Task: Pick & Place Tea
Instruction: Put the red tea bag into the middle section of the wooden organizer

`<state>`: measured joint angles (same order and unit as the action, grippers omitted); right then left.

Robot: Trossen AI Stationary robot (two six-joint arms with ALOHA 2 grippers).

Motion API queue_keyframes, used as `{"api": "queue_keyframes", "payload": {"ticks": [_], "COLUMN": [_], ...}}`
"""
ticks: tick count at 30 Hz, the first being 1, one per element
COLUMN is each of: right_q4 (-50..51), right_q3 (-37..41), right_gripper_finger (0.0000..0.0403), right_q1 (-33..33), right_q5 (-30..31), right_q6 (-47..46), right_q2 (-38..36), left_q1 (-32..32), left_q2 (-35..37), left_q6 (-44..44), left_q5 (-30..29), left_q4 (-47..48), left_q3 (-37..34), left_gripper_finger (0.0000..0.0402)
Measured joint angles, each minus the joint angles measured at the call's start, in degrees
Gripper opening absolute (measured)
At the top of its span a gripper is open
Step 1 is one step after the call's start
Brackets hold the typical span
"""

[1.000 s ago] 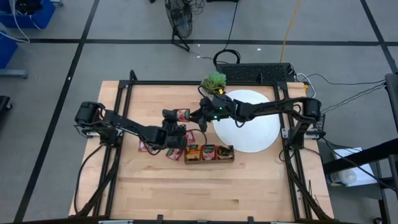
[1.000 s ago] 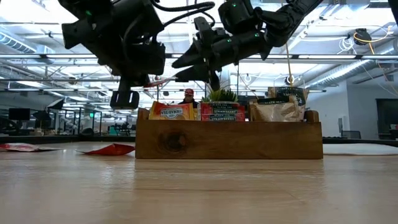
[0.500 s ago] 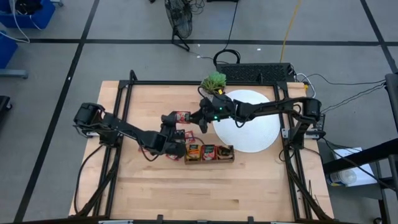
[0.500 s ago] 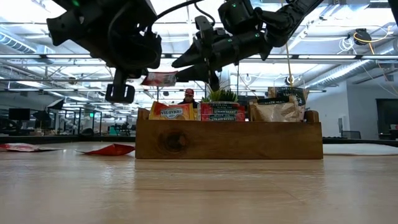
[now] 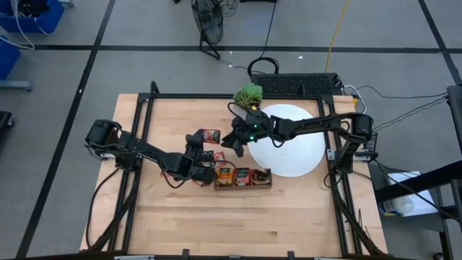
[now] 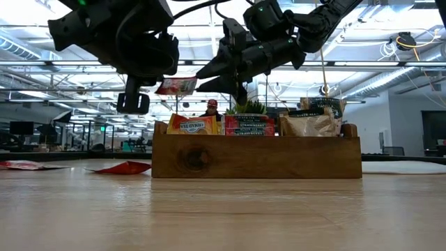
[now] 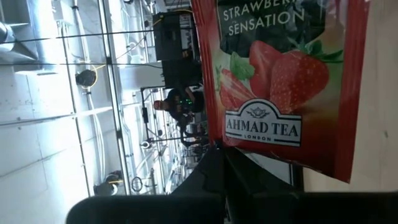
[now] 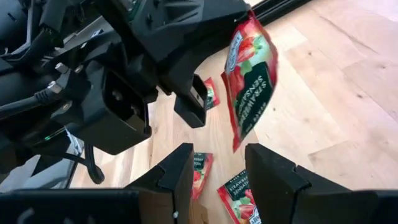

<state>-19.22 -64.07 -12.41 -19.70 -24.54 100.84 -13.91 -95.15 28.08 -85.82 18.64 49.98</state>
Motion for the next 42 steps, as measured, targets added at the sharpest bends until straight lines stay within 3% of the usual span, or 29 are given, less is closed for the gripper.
{"api": "queue_keyframes", "payload": {"ticks": [10,21,25,30,32,38,42], "right_q4": [-1.8,-4.0,-4.0,-3.7,-5.1,-9.7,-4.8], "right_q3": [0.0,0.0,0.0,0.0,0.8,2.1,2.1], "right_gripper_finger": [0.0130,0.0124,0.0094,0.0018,0.0006,0.0001,0.0001], "right_q1": [0.1,1.3,1.3,1.5,2.1,4.5,6.5], "right_q5": [4.6,4.6,4.5,2.9,3.0,3.3,9.8], "right_q6": [2.2,3.0,3.3,7.7,9.5,12.0,16.4], "right_q2": [0.0,0.0,0.0,0.0,0.0,-0.3,-2.6], "left_q1": [-2.5,-2.7,-2.6,-2.6,-2.6,-3.8,-6.0], "left_q2": [0.0,0.0,0.0,0.0,0.0,1.4,6.3], "left_q6": [2.5,9.5,9.5,9.3,8.3,-3.9,-11.6], "left_q5": [0.5,2.3,1.7,1.4,1.5,11.4,19.8], "left_q4": [-5.3,-13.0,-12.9,-12.9,-12.9,-11.9,-7.9], "left_q3": [0.0,0.0,0.0,0.0,0.0,0.0,0.0], "left_gripper_finger": [0.0000,0.0000,0.0000,0.0000,0.0002,0.0027,0.0041]}}
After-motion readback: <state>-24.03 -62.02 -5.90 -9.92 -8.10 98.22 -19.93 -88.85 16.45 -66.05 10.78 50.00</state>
